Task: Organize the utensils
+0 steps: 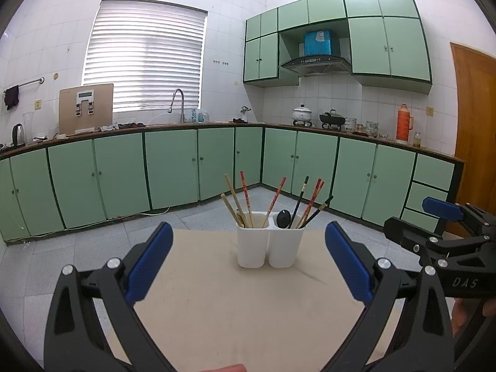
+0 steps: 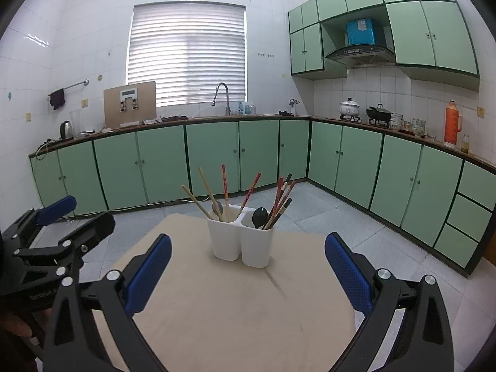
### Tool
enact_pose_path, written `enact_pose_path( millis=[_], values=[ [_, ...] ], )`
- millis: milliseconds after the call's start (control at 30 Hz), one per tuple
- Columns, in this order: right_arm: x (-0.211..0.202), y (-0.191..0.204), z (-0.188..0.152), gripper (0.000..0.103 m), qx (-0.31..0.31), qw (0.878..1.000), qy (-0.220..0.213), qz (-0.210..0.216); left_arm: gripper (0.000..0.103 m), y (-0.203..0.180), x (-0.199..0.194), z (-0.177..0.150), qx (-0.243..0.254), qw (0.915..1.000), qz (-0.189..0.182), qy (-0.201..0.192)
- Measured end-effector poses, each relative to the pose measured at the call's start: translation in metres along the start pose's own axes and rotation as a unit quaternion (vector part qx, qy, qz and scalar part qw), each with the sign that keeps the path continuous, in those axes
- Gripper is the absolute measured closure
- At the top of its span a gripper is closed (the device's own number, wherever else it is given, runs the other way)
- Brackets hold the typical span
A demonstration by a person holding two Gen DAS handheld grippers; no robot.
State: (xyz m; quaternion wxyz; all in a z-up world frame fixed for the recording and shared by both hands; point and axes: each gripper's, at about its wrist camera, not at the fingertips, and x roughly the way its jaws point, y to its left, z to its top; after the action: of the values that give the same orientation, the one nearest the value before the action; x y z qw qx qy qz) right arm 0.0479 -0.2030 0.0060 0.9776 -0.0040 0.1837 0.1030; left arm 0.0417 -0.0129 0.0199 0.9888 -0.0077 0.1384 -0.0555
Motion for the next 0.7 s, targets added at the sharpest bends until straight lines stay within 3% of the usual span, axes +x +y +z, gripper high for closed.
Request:
enact_pose_path(
  millis=[700],
  values=[
    [-0.0008, 0.0016, -0.0004, 0.006, 0.001, 1.000, -0.002, 0.002, 0.008, 0.0019, -0.0002, 0.0005, 0.000, 1.0000, 0.001, 0.000]
  ],
)
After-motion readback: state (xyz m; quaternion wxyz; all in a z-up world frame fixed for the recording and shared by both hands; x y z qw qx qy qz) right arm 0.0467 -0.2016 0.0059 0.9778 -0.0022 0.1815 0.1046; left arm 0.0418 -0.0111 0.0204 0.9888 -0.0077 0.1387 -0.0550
